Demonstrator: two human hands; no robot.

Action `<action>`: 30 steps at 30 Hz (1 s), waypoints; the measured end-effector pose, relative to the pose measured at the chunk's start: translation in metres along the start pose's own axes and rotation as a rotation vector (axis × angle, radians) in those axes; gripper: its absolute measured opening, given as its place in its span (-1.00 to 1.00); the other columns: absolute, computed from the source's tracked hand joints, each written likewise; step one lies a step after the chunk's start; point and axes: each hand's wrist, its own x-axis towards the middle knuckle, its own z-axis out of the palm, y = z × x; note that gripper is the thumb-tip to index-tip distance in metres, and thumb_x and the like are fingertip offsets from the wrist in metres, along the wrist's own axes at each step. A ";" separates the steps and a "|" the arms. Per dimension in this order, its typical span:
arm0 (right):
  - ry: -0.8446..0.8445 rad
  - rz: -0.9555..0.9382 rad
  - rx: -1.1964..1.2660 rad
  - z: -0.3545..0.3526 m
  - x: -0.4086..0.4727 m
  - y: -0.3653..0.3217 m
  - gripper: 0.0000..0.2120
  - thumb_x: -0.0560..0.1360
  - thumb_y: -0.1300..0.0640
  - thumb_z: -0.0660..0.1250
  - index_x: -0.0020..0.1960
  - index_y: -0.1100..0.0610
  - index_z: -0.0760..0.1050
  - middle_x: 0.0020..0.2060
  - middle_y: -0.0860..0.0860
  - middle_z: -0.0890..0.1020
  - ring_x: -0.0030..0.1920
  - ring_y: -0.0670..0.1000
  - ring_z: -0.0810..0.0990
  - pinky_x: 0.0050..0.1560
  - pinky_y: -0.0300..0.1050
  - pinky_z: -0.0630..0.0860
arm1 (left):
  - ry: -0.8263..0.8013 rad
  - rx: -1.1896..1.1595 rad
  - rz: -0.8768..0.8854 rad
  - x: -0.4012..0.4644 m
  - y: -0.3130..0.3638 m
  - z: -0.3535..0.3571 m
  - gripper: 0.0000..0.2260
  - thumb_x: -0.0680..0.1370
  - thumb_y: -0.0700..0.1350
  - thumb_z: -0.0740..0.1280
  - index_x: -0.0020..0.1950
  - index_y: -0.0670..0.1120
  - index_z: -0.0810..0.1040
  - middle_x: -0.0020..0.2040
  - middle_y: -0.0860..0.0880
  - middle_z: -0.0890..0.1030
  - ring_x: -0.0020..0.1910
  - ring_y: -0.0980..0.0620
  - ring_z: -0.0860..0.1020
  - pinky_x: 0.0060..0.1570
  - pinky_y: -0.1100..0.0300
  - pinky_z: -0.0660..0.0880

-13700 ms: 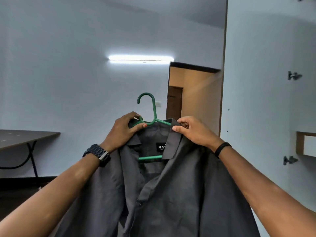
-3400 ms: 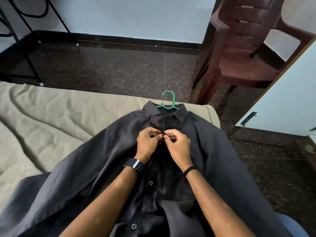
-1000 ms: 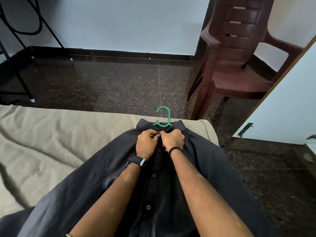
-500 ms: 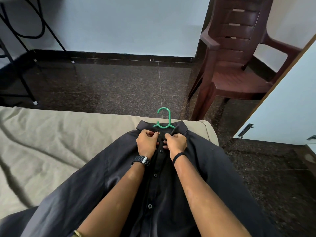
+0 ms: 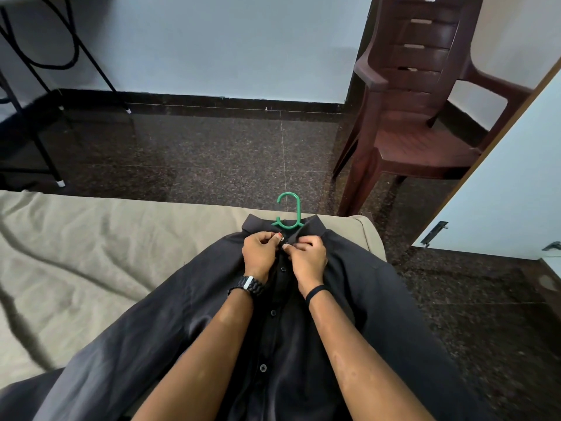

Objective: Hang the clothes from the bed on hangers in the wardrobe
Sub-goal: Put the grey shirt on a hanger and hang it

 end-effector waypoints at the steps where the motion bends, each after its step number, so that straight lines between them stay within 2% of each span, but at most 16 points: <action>1: 0.005 -0.030 -0.012 0.000 -0.002 0.000 -0.63 0.34 0.28 0.52 -0.02 0.11 0.38 -0.28 -0.05 0.61 -0.11 -0.01 0.60 0.00 -0.18 0.50 | -0.039 -0.052 -0.007 -0.001 0.000 -0.002 -0.87 0.56 -0.22 0.34 -0.14 -0.25 0.63 -0.25 -0.14 0.61 -0.21 -0.01 0.53 -0.09 0.07 0.51; 5: -0.003 -0.128 -0.035 -0.002 -0.009 0.002 -0.58 0.36 0.27 0.51 -0.01 0.09 0.29 -0.26 -0.04 0.63 -0.09 0.00 0.61 -0.04 -0.24 0.49 | -0.132 -0.145 -0.021 -0.003 0.001 -0.010 -0.82 0.58 -0.27 0.30 -0.21 -0.20 0.58 -0.35 -0.03 0.55 -0.35 0.15 0.47 -0.36 0.36 0.45; 6: -0.002 -0.154 -0.048 -0.003 -0.011 0.002 -0.59 0.37 0.27 0.51 -0.01 0.10 0.29 -0.26 -0.05 0.62 -0.07 0.01 0.60 -0.03 -0.27 0.48 | -0.148 -0.153 -0.021 -0.004 0.001 -0.010 -0.81 0.58 -0.28 0.29 -0.23 -0.19 0.57 -0.36 -0.02 0.54 -0.38 0.16 0.47 -0.38 0.38 0.44; 8: 0.001 -0.202 -0.073 -0.005 -0.013 0.002 -0.61 0.37 0.27 0.50 -0.03 0.10 0.29 -0.26 -0.05 0.62 -0.07 0.00 0.58 -0.12 -0.49 0.38 | -0.172 -0.159 -0.019 -0.004 0.000 -0.011 -0.81 0.58 -0.28 0.29 -0.22 -0.20 0.58 -0.35 -0.04 0.56 -0.38 0.17 0.49 -0.36 0.37 0.46; 9: 0.002 -0.219 -0.081 -0.006 -0.014 0.002 -0.61 0.37 0.28 0.50 -0.04 0.10 0.30 -0.25 -0.05 0.61 -0.07 -0.01 0.57 -0.15 -0.53 0.35 | -0.181 -0.160 -0.019 -0.004 0.000 -0.012 -0.82 0.58 -0.27 0.29 -0.21 -0.21 0.58 -0.34 -0.05 0.56 -0.37 0.16 0.50 -0.33 0.35 0.47; 11: -0.002 -0.234 -0.093 -0.005 -0.014 0.002 -0.62 0.38 0.27 0.50 -0.05 0.09 0.30 -0.24 -0.04 0.62 -0.03 0.02 0.58 -0.07 -0.44 0.40 | -0.193 -0.162 -0.017 -0.004 0.000 -0.013 -0.84 0.59 -0.27 0.29 -0.18 -0.23 0.59 -0.31 -0.07 0.57 -0.34 0.14 0.51 -0.29 0.32 0.48; 14: -0.008 -0.219 -0.108 -0.003 -0.014 0.001 -0.62 0.37 0.28 0.50 -0.06 0.09 0.31 -0.23 -0.03 0.62 0.03 0.10 0.59 0.10 -0.07 0.49 | -0.200 -0.151 -0.004 -0.005 0.000 -0.013 -0.82 0.59 -0.27 0.28 -0.20 -0.23 0.58 -0.30 -0.10 0.57 -0.30 0.08 0.49 -0.27 0.27 0.45; 16: -0.005 -0.203 -0.104 -0.003 -0.014 0.002 -0.62 0.37 0.28 0.51 -0.06 0.08 0.31 -0.24 -0.04 0.61 0.05 0.13 0.58 0.12 0.00 0.50 | -0.204 -0.131 0.011 -0.006 0.001 -0.013 -0.80 0.59 -0.28 0.28 -0.22 -0.23 0.57 -0.30 -0.12 0.56 -0.28 0.04 0.47 -0.26 0.24 0.43; 17: -0.007 -0.196 -0.101 -0.003 -0.014 0.002 -0.62 0.37 0.27 0.51 -0.06 0.08 0.31 -0.24 -0.04 0.61 0.05 0.13 0.58 0.11 -0.03 0.50 | -0.206 -0.121 0.019 -0.006 0.001 -0.013 -0.81 0.58 -0.29 0.28 -0.22 -0.24 0.57 -0.30 -0.12 0.56 -0.28 0.04 0.47 -0.26 0.23 0.43; 20: -0.009 -0.193 -0.080 -0.004 -0.012 0.001 -0.63 0.36 0.26 0.51 -0.05 0.09 0.33 -0.27 -0.05 0.61 0.02 0.06 0.58 -0.10 -0.46 0.41 | -0.218 -0.074 0.051 -0.006 0.000 -0.015 -0.83 0.58 -0.30 0.29 -0.19 -0.26 0.58 -0.27 -0.16 0.56 -0.26 0.03 0.47 -0.23 0.21 0.44; 21: -0.012 -0.191 -0.077 -0.005 -0.012 0.001 -0.64 0.37 0.26 0.50 -0.05 0.09 0.34 -0.28 -0.06 0.61 0.01 0.04 0.58 -0.15 -0.48 0.39 | -0.224 -0.054 0.059 -0.006 0.000 -0.016 -0.85 0.57 -0.30 0.29 -0.17 -0.28 0.58 -0.25 -0.18 0.57 -0.25 0.01 0.48 -0.21 0.19 0.44; 25: -0.063 -0.164 -0.038 -0.006 -0.009 0.001 -0.70 0.39 0.29 0.40 -0.10 0.00 0.34 -0.29 -0.05 0.64 -0.01 0.09 0.63 -0.10 -0.19 0.56 | -0.199 -0.026 0.076 -0.004 -0.001 -0.017 -0.87 0.56 -0.30 0.31 -0.15 -0.26 0.60 -0.26 -0.14 0.60 -0.26 0.03 0.52 -0.20 0.20 0.49; 27: -0.091 -0.191 -0.038 -0.007 -0.007 0.001 -0.71 0.40 0.33 0.35 -0.11 -0.01 0.34 -0.33 -0.02 0.65 -0.09 0.09 0.66 -0.06 -0.04 0.61 | -0.150 0.002 0.106 -0.004 -0.002 -0.016 -0.90 0.55 -0.28 0.33 -0.12 -0.28 0.62 -0.22 -0.18 0.64 -0.22 -0.02 0.57 -0.12 0.12 0.53; 30: -0.106 -0.237 -0.057 -0.009 -0.004 0.003 -0.67 0.42 0.37 0.35 -0.12 -0.03 0.32 -0.33 -0.02 0.66 -0.18 0.03 0.69 -0.12 -0.12 0.62 | -0.077 0.090 0.173 -0.008 -0.007 -0.012 -0.92 0.53 -0.26 0.36 -0.07 -0.24 0.65 -0.16 -0.13 0.68 -0.12 -0.04 0.63 -0.01 0.14 0.55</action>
